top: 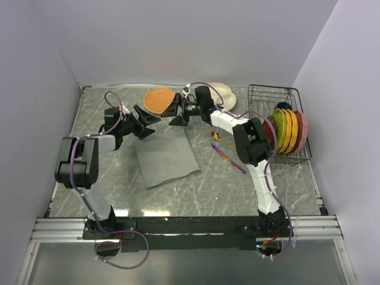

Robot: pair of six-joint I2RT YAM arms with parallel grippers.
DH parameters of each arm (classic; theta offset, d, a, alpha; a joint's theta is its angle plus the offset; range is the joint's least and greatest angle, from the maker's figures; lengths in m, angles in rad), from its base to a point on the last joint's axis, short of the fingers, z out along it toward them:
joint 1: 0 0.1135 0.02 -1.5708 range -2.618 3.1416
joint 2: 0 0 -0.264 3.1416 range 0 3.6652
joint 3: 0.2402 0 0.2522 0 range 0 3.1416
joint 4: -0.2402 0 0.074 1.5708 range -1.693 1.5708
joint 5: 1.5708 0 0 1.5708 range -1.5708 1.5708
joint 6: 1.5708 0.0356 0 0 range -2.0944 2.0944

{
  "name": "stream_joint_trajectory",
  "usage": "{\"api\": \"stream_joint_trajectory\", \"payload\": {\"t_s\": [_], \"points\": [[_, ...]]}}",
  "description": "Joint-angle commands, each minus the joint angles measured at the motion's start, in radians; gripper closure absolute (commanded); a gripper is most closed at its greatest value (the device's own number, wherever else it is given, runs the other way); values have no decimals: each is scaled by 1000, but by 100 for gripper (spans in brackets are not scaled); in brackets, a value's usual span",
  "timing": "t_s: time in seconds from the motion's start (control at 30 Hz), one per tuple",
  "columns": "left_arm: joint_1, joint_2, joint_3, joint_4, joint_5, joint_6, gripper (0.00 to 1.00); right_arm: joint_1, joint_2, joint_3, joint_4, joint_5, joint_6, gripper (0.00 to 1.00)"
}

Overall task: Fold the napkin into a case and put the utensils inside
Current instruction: Smooth out the square-folded napkin at the center of the board.

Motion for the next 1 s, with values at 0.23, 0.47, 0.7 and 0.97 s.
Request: {"api": "stream_joint_trajectory", "payload": {"t_s": [0.23,0.47,0.7,0.97], "points": [[-8,193,22,312,85,-181,1,29,36,-73,109,53,178,0],[13,294,-12,326,79,-158,1,6,106,-73,11,115,99,0],[90,282,-67,243,89,-83,1,-26,94,-160,-34,150,71,0],[203,162,-122,36,167,84,1,-31,79,-176,-53,194,109,0]]}}
